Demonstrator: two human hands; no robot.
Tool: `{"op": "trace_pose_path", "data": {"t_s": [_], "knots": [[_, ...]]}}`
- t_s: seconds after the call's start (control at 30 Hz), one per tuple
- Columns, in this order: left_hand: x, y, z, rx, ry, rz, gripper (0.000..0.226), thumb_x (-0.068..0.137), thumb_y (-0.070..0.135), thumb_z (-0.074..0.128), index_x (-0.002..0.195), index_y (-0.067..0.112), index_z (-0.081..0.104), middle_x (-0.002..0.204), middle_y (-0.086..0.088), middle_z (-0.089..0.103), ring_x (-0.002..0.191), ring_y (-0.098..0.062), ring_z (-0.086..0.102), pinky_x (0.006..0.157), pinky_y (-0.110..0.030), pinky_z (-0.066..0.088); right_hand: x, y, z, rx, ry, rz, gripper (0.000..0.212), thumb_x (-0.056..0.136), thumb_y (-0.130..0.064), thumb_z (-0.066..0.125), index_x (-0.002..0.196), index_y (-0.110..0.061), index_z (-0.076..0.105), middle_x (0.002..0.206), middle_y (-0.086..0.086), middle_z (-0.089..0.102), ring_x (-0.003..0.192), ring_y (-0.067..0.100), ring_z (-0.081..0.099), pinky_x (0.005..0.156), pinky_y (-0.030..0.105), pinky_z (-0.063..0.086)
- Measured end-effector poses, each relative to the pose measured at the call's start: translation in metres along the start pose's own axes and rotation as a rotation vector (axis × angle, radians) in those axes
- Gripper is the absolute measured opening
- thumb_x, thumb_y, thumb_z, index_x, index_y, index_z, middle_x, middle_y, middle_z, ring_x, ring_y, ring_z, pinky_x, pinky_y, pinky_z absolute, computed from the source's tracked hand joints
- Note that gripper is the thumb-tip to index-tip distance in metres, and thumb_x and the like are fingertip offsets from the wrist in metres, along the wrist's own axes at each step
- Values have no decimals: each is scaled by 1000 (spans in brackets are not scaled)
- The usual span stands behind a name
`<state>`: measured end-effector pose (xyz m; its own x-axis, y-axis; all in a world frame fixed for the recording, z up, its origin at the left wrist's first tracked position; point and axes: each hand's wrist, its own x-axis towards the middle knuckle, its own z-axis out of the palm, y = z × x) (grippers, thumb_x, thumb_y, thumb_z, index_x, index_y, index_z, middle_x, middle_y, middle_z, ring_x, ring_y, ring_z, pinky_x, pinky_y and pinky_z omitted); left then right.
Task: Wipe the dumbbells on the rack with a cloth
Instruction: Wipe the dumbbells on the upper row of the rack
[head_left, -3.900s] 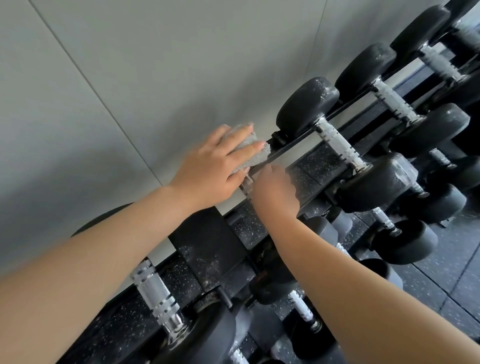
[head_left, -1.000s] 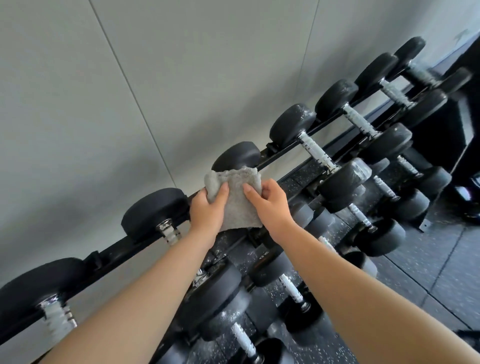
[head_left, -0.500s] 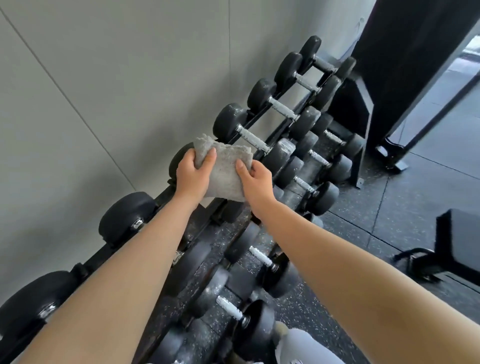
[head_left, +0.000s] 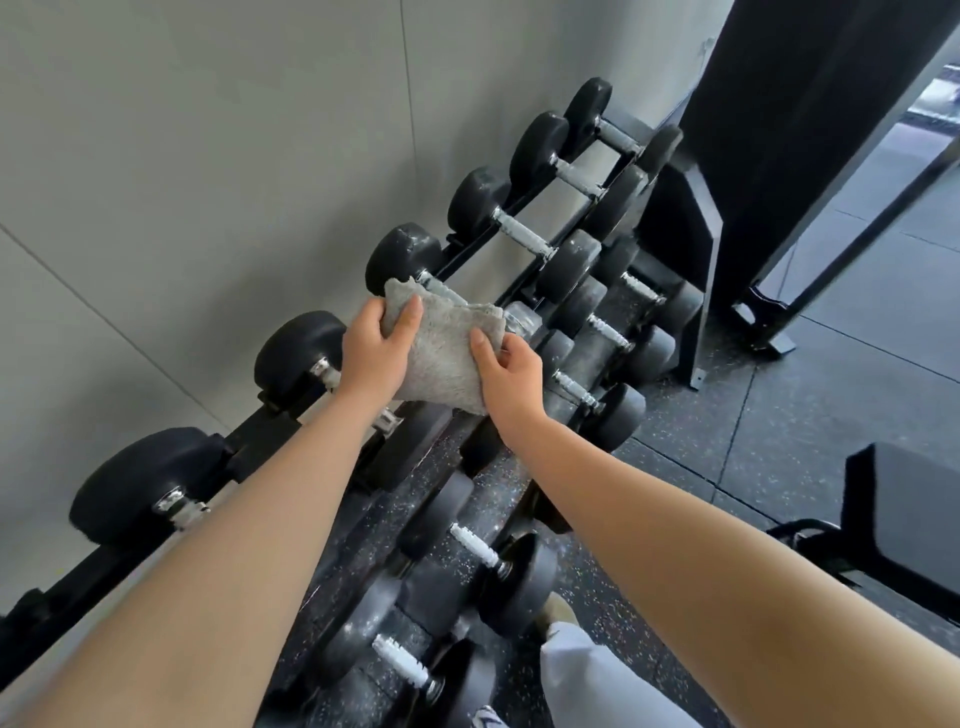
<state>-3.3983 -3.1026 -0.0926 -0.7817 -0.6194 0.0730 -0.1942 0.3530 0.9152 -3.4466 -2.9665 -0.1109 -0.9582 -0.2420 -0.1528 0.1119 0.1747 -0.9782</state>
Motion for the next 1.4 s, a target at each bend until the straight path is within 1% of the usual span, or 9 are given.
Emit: {"op": "trace_pose_path", "data": {"t_s": [0.1,0.2,0.4,0.7,0.83,0.9,1.0,1.13,1.4], "knots": [[15,4,29,-2,16,-9,29,95,42,52,79,18,49,75,6,51,68,-2,49,56,-8,38,34,7,-19,-42,-21,-10,42,94,-43,61,97,-1,62,99,21,67,90,36,66,79,51,55],[31,3,58,-19,23,-17,31,94,43,53,87,13,53,77,8,53,71,-1,51,60,-10,39,69,14,-35,-81,-48,-15,27,94,-43,61,88,-17,63,96,14,69,83,24,65,74,40,57],[62,-18,84,-88,-104,-137,46,89,49,59,120,16,54,114,5,59,106,-11,56,87,-29,49,128,31,-58,-136,-93,17,21,93,-45,62,91,-24,62,92,-1,68,85,13,65,77,32,56],[76,-42,111,-250,-171,-354,21,92,30,62,102,12,56,94,-5,62,87,-18,64,62,-36,60,183,38,-60,-366,-57,0,27,98,-45,52,103,-23,67,89,-13,63,82,5,58,70,22,48],[86,-57,116,-167,-215,-297,16,92,36,60,93,21,55,90,-5,63,79,-19,64,61,-33,60,187,49,-50,-464,34,41,28,99,-47,50,103,-24,65,86,-12,62,79,8,58,70,28,49],[89,-64,117,-155,-242,-282,18,92,40,59,92,23,55,94,-4,64,80,-19,67,61,-30,59,184,54,-41,-510,103,50,27,100,-47,48,105,-26,65,98,-6,64,93,17,60,85,39,52],[90,-71,116,-133,-294,-262,19,92,43,58,88,24,55,87,-2,65,70,-13,66,59,-28,57,177,52,-28,-618,288,52,34,103,-37,42,133,-28,54,136,0,47,129,23,41,111,42,28],[95,-80,112,-20,-316,-165,28,89,49,60,87,21,57,78,3,63,68,-11,61,63,-30,52,157,48,3,-569,264,7,39,106,-26,30,140,-20,46,145,3,42,136,24,35,112,39,26],[152,-97,118,348,-366,396,39,103,34,34,125,15,59,126,-4,60,128,-20,42,109,-26,17,148,72,28,-724,385,-88,53,99,-52,42,146,-27,43,153,-5,39,145,20,27,117,42,21]]}}
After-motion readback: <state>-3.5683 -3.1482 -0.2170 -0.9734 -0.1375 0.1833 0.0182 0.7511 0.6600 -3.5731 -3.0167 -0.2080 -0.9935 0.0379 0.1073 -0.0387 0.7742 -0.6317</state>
